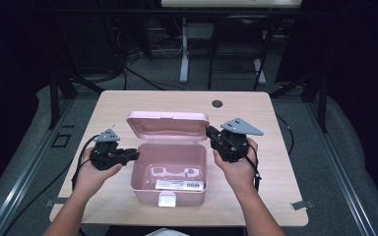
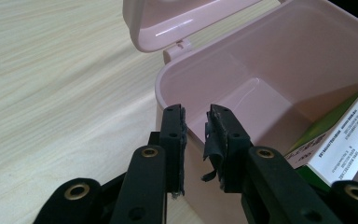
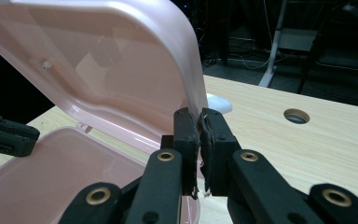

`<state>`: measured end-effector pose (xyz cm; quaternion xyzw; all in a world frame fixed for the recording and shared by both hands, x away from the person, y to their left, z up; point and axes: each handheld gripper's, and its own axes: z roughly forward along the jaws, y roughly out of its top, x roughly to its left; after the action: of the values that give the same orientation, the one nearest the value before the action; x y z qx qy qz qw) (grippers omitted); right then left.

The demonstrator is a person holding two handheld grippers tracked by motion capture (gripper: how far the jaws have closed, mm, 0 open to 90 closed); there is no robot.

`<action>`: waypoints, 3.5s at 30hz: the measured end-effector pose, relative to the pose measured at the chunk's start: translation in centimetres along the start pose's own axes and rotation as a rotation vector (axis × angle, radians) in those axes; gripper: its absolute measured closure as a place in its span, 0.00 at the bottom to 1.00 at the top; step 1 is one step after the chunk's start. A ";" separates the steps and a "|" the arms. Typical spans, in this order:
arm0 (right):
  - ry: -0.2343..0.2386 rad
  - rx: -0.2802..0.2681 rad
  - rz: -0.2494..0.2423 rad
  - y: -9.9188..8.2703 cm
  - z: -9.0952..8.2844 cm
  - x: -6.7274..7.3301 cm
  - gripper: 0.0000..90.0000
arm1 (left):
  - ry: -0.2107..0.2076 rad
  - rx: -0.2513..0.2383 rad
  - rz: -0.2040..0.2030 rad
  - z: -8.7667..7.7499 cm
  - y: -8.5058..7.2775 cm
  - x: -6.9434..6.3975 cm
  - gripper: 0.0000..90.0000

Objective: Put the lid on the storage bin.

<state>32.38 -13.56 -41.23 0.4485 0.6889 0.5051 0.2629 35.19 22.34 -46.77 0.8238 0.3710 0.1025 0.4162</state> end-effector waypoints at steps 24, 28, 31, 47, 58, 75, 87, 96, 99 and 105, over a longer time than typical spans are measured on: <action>0.022 0.009 0.006 -0.6 -0.7 0.2 0.94 | 0.006 -0.055 0.003 -2.0 0.9 -0.2 0.79; 0.026 0.012 0.009 -0.7 -0.8 0.3 0.94 | 0.011 -0.076 0.010 -2.7 1.3 -0.5 0.78; 0.026 0.014 0.009 -0.8 -0.9 0.3 0.94 | 0.016 -0.086 0.015 -3.0 1.5 -0.7 0.78; 0.031 0.019 0.008 -1.3 -1.1 0.5 0.93 | 0.040 -0.127 0.019 -4.6 2.3 -1.4 0.77; 0.029 0.029 0.009 -1.7 -1.3 0.6 0.93 | 0.053 -0.151 0.032 -5.3 2.9 -2.1 0.76; 0.039 0.053 0.011 -2.1 -1.5 0.7 0.91 | 0.064 -0.200 0.067 -6.5 3.8 -3.4 0.76; 0.072 0.064 0.037 -2.1 -2.0 0.0 0.86 | 0.065 -0.200 0.078 -6.7 4.0 -3.3 0.78; 0.061 0.039 0.036 -1.7 -3.1 -1.1 0.80 | 0.056 -0.201 0.058 -6.7 4.5 -3.0 0.79; 0.057 0.017 0.053 -1.4 -3.6 -1.9 0.78 | 0.057 -0.199 0.057 -6.7 4.6 -3.0 0.79; 0.051 0.013 0.059 -1.4 -3.8 -2.5 0.76 | 0.064 -0.184 0.074 -6.8 4.6 -3.3 0.79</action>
<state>29.98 -17.64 -41.39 0.4575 0.6850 0.5194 0.2274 32.01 22.48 -38.51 0.7915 0.3426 0.1777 0.4739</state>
